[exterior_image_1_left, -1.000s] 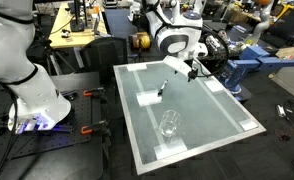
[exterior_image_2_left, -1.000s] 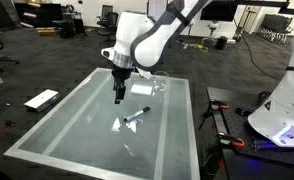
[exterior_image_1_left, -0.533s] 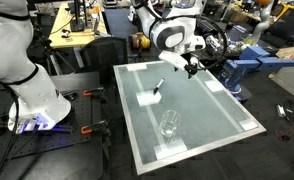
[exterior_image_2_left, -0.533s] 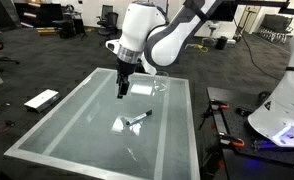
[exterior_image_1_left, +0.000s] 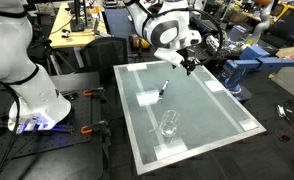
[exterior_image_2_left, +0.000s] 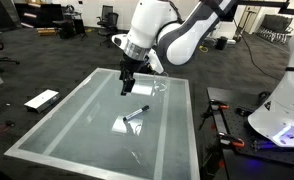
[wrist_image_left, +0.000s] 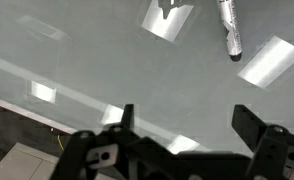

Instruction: Put the marker in the glass then put it back on the table

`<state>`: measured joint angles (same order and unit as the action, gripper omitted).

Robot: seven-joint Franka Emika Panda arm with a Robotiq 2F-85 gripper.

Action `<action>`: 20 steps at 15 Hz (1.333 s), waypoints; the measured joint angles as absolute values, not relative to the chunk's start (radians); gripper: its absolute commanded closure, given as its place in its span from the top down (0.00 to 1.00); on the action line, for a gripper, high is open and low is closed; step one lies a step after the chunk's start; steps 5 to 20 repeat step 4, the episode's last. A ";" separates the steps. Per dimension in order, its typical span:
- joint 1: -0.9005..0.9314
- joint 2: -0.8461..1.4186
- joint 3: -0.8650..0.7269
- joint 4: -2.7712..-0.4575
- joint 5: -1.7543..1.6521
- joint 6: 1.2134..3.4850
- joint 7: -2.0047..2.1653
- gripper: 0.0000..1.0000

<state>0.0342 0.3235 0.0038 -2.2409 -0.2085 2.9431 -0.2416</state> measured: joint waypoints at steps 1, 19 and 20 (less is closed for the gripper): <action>0.034 0.325 0.004 -2.240 -0.209 2.943 -0.242 1.00; 0.033 0.330 0.004 -2.238 -0.209 2.943 -0.242 1.00; 0.033 0.330 0.004 -2.238 -0.209 2.943 -0.242 1.00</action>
